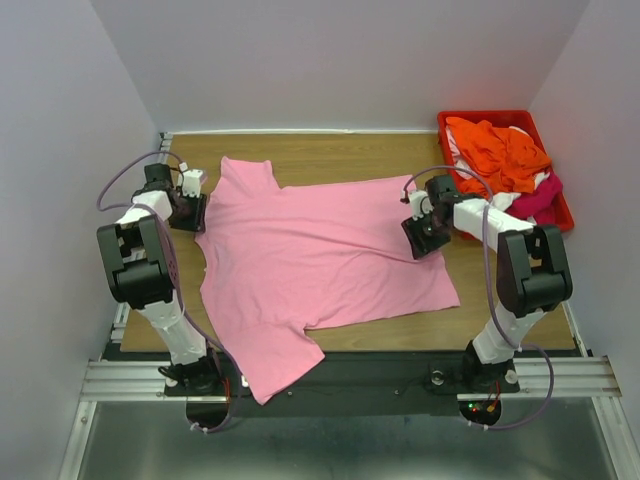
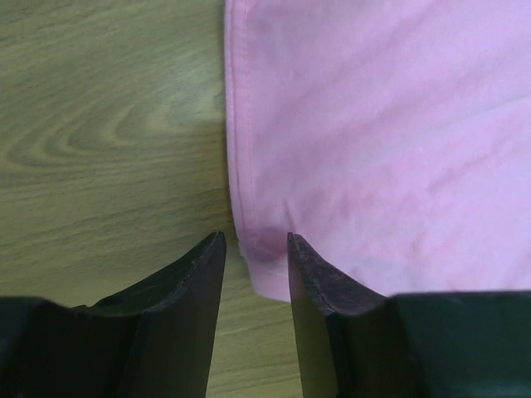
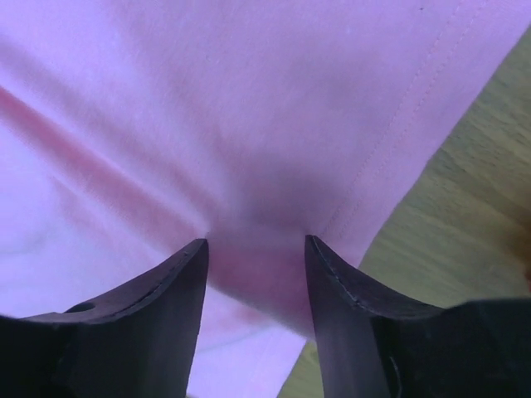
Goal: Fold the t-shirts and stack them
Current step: Flatten the tshirt out
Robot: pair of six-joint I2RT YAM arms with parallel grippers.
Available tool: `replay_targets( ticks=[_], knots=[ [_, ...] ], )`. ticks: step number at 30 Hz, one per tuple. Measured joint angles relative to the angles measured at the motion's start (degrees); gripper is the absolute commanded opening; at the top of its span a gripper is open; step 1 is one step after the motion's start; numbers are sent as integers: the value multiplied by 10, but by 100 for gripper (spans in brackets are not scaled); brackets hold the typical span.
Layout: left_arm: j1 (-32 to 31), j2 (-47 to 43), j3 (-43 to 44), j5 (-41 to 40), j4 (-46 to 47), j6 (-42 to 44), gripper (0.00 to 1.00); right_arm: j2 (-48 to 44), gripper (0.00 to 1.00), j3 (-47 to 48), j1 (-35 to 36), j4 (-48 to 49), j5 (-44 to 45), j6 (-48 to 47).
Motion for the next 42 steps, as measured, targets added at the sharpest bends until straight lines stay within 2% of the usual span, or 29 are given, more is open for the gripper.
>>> replay_targets(
  ticks=[4,7,9,13,16,18,23,29,37,42],
  knots=[
    [0,-1,43,37,-26,0,52,4,64,69,0,-39,-2,11],
    [-1,-14,64,68,-28,3,53,4,66,137,0,-37,-7,17],
    [-3,-38,63,89,-42,15,53,3,62,172,0,-38,-16,16],
    [-15,-86,45,107,-61,43,53,-11,46,176,0,-63,-33,3],
    [-26,-126,4,110,-81,66,53,-45,33,134,0,-97,-40,-16],
    [-31,-142,-19,108,-92,77,53,-71,29,95,3,-129,-36,-34],
    [-34,-153,-47,102,-112,97,52,-114,25,7,12,-172,-9,-75],
    [-57,-175,-82,79,-112,112,52,-113,23,-82,26,-175,42,-106],
    [-63,-182,-89,65,-111,116,52,-101,21,-144,98,-172,104,-116],
    [-63,-182,-90,56,-111,122,52,-111,22,-154,140,-196,110,-121]
  ],
)
